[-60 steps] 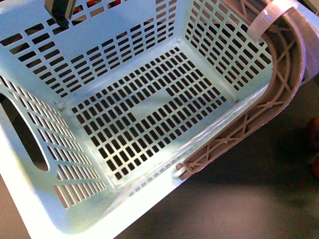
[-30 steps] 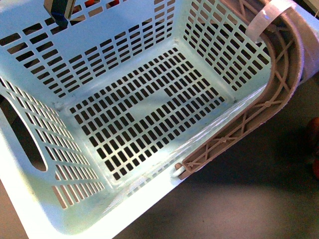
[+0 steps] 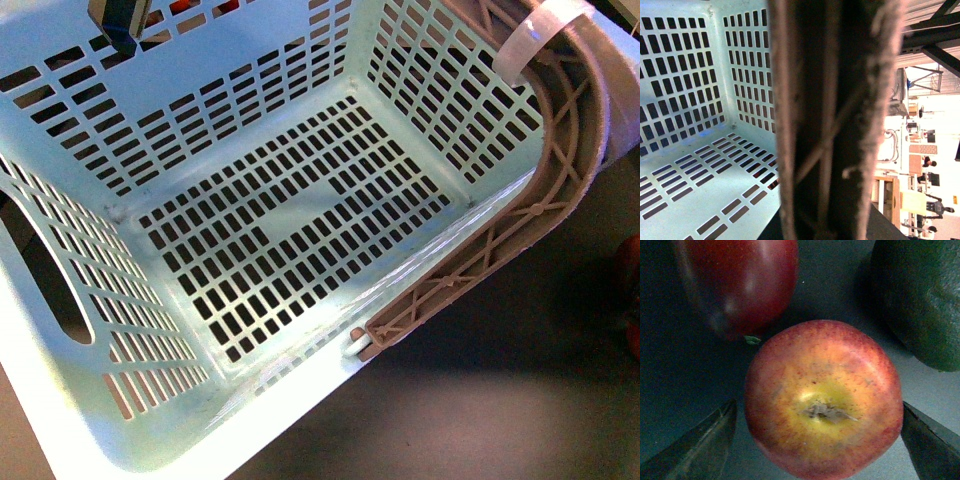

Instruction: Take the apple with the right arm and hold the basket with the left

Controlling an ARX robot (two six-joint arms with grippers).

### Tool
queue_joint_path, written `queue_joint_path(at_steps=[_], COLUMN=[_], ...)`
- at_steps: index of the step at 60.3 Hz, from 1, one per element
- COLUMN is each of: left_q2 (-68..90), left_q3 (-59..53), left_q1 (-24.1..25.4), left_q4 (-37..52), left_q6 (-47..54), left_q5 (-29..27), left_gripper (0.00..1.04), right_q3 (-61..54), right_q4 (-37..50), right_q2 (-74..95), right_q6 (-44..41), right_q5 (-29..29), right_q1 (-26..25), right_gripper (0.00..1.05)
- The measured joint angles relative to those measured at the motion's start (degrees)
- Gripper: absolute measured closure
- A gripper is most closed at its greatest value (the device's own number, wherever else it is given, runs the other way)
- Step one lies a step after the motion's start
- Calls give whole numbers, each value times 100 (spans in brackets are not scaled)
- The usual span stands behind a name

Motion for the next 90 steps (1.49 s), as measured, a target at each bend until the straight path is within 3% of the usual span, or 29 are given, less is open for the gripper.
queue_joint_path(at_steps=[24, 38, 43, 48, 59, 66, 78, 90], left_q2=[0, 0, 0, 0, 0, 0, 0, 0], left_q3=[0, 0, 0, 0, 0, 0, 0, 0], left_q1=[0, 0, 0, 0, 0, 0, 0, 0], left_q4=[0, 0, 0, 0, 0, 0, 0, 0], left_q6=[2, 0, 2, 0, 0, 2, 0, 0], left_q5=[0, 2, 0, 0, 2, 0, 0, 0], left_gripper=[99, 99, 99, 99, 99, 99, 99, 99], right_q3=[-876, -1703, -2013, -2048, -1690, -1346, -1191, -1292], right_q4=[542, 505, 149, -330, -1119, -1410, -1547, -1626], right_q2=[-503, -1869, -2920, -4138, -5974, -6898, -7099, -6824], right_q6=[-400, -800, -817, -597, 35, 514, 682, 597], right_q5=[-411, -1123, -1620, -1786, -1279, -946, -431, -46], right_q1=[-127, 55, 249, 535, 1307, 2212, 3536, 4323], right_gripper=[33, 33, 34, 34, 34, 34, 34, 34])
